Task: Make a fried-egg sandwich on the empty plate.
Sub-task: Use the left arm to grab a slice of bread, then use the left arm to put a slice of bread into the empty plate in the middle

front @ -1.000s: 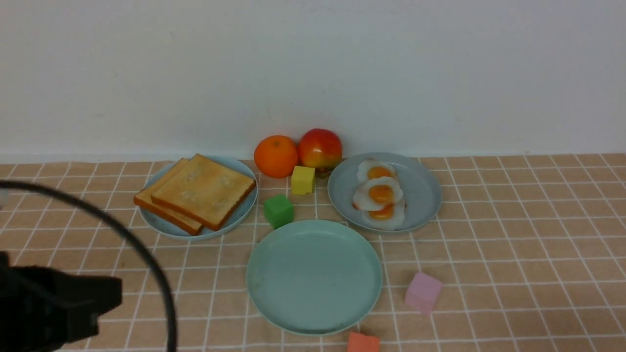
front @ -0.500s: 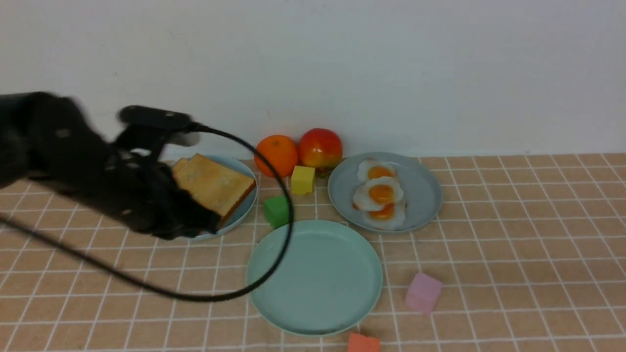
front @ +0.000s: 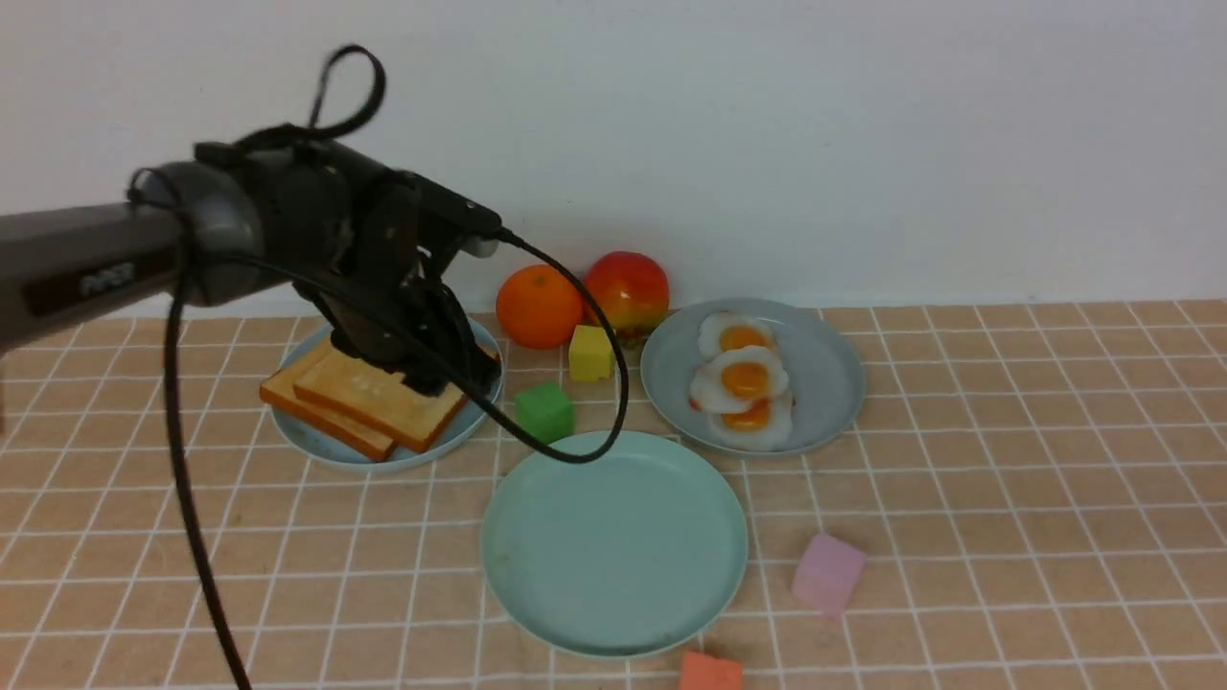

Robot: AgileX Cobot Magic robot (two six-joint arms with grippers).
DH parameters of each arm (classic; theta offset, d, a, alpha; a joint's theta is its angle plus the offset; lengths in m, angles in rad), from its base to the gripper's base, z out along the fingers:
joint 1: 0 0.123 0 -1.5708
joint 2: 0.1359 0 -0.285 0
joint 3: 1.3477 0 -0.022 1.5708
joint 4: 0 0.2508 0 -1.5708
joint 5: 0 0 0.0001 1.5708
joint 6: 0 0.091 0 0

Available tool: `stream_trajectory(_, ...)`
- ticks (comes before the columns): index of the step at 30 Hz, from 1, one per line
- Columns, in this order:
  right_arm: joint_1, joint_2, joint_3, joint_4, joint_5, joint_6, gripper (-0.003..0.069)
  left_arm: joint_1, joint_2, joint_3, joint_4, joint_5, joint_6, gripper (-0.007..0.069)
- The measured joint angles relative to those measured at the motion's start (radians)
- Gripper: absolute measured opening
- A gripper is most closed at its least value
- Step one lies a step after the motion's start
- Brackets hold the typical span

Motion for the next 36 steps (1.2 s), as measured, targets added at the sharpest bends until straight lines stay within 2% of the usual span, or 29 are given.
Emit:
stream_trajectory(4, 0.000, 0.000, 0.000, 0.011, 0.000, 0.000, 0.0001, 0.000, 0.026, -0.001, 0.003, -0.017, 0.000, 0.0530)
stream_trajectory(10, 0.000, 0.000, 0.000, 0.045, -0.016, 0.000, 0.0007, 0.000, 0.084, -0.003, 0.036, -0.046, 0.000, 0.0548)
stream_trajectory(14, 0.000, 0.000, 0.000, 0.048, -0.020, 0.000, 0.0009, 0.000, 0.110, -0.014, 0.062, -0.042, 0.000, 0.0493)
stream_trajectory(18, 0.000, 0.000, 0.000, 0.048, -0.020, 0.000, 0.0013, 0.000, 0.113, -0.018, 0.069, -0.032, 0.000, 0.0375)
stream_trajectory(24, 0.000, 0.000, 0.000, 0.048, -0.020, 0.000, 0.0018, 0.000, 0.075, -0.016, 0.049, -0.012, 0.000, 0.0351)
stream_trajectory(25, 0.000, 0.000, 0.000, 0.048, -0.020, 0.000, 0.0018, 0.000, 0.055, -0.012, 0.040, -0.007, 0.000, 0.0321)
stream_trajectory(28, 0.000, 0.000, 0.000, 0.048, -0.021, 0.000, 0.0022, 0.000, -0.049, -0.008, 0.005, 0.021, 0.000, 0.0150)
stream_trajectory(30, 0.000, 0.000, 0.000, 0.048, -0.023, 0.000, 0.0022, -0.005, -0.114, -0.008, -0.029, 0.049, 0.000, 0.0122)
stream_trajectory(33, 0.000, 0.000, 0.000, 0.048, -0.025, 0.000, 0.0023, -0.035, -0.215, 0.013, -0.085, 0.077, 0.075, 0.0132)
stream_trajectory(36, 0.000, -0.001, 0.000, 0.048, -0.025, 0.000, 0.0027, -0.149, -0.328, 0.126, -0.165, 0.056, 0.249, 0.0134)
